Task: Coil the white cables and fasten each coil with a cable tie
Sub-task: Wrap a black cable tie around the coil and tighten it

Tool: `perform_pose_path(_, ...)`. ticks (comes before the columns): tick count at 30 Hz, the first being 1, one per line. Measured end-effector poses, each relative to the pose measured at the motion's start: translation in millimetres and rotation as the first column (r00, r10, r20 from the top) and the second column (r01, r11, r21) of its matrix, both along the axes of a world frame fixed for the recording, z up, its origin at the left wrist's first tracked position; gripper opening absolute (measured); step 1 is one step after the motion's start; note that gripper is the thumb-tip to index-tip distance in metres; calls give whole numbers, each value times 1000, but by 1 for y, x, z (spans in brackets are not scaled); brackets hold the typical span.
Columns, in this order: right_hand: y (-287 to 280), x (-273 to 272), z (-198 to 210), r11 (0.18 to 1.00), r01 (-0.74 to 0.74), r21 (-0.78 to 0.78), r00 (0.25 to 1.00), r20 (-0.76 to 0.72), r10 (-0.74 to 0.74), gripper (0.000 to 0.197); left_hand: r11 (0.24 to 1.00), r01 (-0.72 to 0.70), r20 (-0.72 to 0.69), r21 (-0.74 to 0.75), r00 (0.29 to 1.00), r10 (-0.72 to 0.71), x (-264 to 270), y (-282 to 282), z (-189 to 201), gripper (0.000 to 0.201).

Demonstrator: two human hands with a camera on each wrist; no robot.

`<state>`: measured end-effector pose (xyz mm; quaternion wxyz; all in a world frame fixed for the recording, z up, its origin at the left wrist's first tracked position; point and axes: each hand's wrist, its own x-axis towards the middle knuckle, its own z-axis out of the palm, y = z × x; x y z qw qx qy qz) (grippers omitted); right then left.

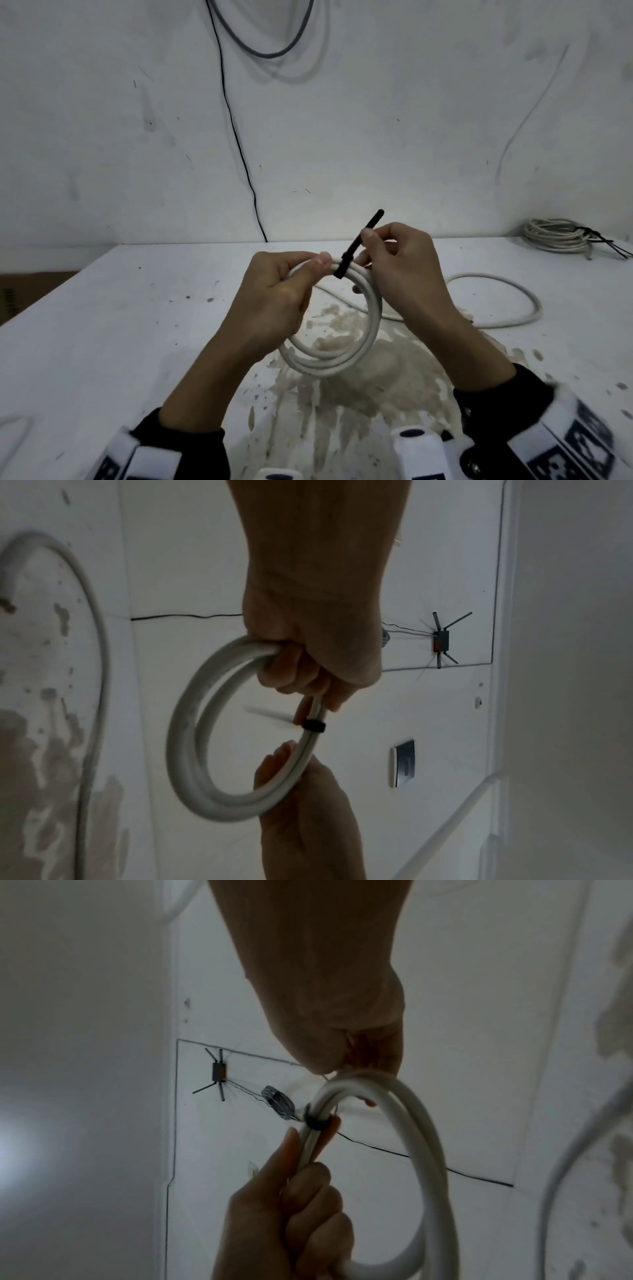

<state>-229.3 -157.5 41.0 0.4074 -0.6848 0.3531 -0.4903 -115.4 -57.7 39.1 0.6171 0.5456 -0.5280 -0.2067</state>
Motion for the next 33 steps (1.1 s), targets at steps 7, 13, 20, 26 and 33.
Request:
perform_pose_path(7,26,-2,8,943,-194,-271,976,-154,156,32,993,-89,-127,-78,989,78,9,2,4,31)
perform_pose_path(13,22,0,4,874,-480,80,870,-80,486,27,998,-40,-136,-58,990,32,18,7,5,23)
perform_pose_path(20,16,-12,10,800,-592,95,798,-69,599,18,999,32,-74,-14,997,-33,19,9,7,21)
perform_pose_path(26,21,-9,4,834,-544,-86,830,-198,521,8,999,35,-121,-22,992,-38,17,9,6,21)
perform_pose_path(33,18,-12,12,856,-516,-30,853,-106,510,34,994,44,-87,-97,995,-52,12,9,6,27)
